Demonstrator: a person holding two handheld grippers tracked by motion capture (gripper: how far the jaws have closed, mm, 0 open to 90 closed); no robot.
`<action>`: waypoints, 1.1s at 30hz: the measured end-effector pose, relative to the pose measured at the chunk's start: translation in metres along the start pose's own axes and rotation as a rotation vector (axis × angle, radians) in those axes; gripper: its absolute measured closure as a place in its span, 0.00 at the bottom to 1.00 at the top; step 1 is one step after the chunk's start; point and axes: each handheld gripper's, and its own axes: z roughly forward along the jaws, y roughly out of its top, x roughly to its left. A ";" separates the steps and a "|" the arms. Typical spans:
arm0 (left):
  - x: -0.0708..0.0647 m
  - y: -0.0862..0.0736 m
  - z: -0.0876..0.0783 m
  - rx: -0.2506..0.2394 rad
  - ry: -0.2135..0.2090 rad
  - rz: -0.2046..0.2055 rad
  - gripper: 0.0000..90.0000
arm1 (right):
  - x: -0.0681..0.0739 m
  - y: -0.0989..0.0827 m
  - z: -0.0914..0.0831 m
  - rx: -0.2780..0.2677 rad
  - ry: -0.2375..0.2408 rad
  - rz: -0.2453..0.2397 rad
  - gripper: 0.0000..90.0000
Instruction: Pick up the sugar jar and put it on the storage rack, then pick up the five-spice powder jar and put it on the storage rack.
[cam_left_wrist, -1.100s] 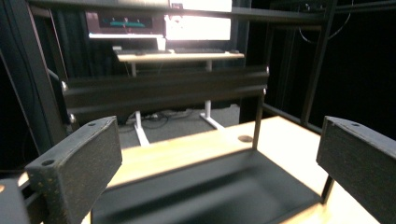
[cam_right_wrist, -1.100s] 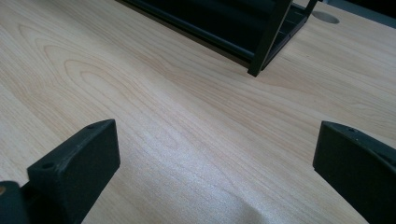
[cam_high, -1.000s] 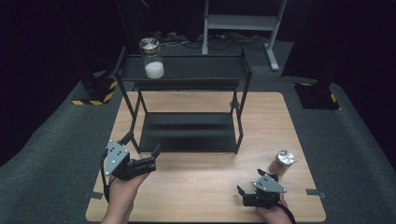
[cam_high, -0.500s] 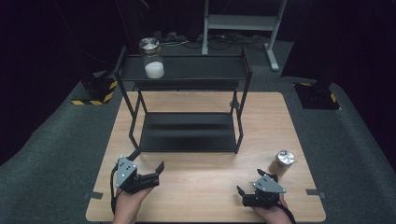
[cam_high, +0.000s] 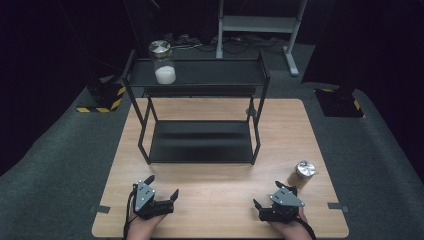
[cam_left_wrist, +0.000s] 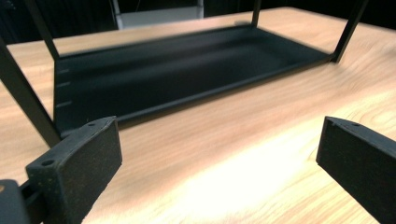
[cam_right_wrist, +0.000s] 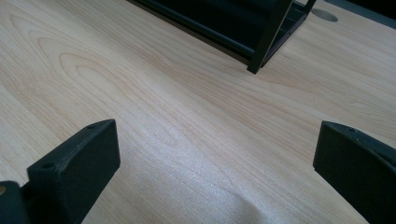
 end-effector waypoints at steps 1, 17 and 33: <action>-0.001 0.000 0.001 0.008 0.004 0.010 0.00 | 0.000 0.000 0.000 -0.001 -0.002 0.001 0.00; -0.019 0.011 0.007 0.116 0.037 0.166 0.00 | -0.002 -0.003 0.000 -0.024 0.012 0.004 0.00; -0.025 0.013 0.009 0.134 0.037 0.223 0.01 | -0.014 0.000 -0.023 -0.158 0.013 0.046 0.00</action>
